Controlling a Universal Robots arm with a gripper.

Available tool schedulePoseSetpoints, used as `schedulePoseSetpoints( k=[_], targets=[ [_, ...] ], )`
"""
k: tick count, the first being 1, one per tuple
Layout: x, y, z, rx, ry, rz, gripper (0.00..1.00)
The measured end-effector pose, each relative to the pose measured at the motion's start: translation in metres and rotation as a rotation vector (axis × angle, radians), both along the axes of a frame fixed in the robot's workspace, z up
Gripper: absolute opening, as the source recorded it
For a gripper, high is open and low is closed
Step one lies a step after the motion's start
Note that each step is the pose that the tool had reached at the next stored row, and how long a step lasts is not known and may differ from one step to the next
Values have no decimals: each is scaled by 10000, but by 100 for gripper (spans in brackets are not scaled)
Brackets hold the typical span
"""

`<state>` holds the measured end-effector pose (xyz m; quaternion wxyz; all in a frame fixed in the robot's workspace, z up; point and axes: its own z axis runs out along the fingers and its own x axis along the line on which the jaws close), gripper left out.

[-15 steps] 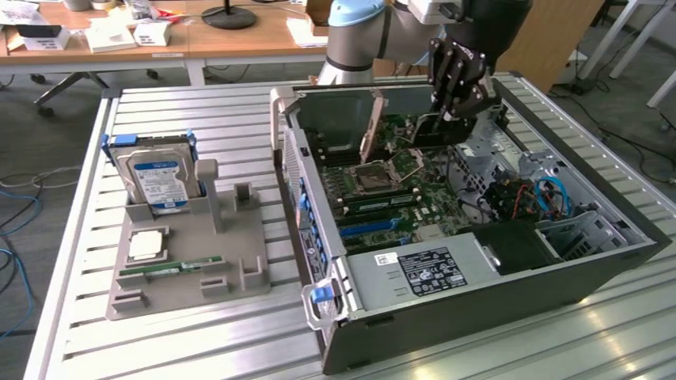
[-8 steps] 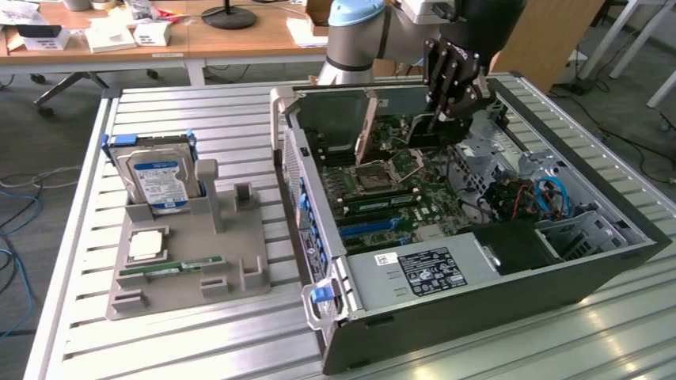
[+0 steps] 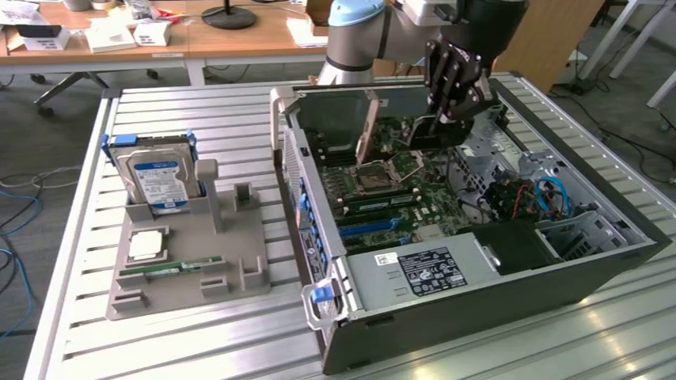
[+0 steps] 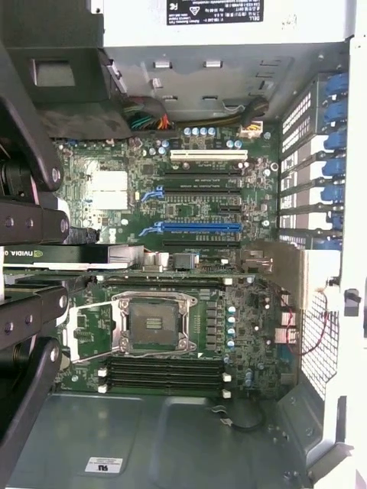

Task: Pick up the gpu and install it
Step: 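Insert the gpu into the slot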

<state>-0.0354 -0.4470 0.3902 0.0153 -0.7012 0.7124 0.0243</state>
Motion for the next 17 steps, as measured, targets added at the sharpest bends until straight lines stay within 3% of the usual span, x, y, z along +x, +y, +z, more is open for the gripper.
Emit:
schedulePoseSetpoints(
  k=[8,17],
  targets=[
    [-9,-53,0,0,0,-1,26],
    [-11,-58,-77,-1,-12,-1,26]
  ],
)
